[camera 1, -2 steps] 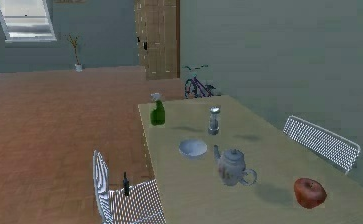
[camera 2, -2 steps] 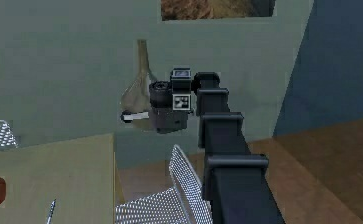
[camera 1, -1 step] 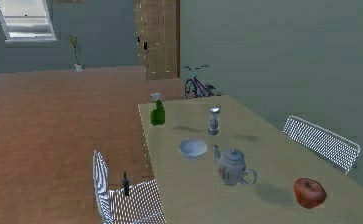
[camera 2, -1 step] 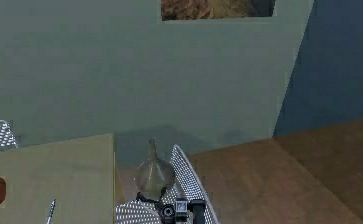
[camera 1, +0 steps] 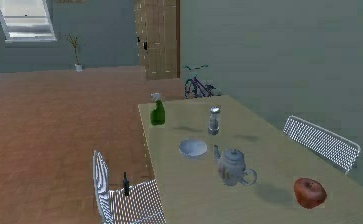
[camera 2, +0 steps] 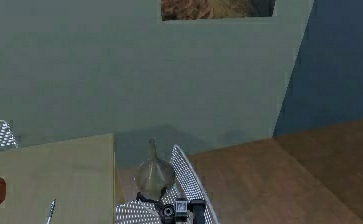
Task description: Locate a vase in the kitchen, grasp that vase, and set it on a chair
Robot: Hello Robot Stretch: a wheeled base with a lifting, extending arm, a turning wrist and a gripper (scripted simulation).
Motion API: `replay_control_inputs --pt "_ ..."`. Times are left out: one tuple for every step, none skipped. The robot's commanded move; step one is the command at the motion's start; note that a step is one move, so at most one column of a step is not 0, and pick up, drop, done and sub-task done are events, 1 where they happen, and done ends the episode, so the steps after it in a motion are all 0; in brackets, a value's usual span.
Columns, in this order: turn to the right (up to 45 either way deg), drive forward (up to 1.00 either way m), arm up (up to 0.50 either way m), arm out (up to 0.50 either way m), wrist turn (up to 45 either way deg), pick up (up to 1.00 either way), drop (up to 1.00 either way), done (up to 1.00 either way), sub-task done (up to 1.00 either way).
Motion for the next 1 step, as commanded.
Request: replay_control_inputs --pt "0.0 0.0 0.0 0.0 0.0 0.0 1.0 0.0 0.0"
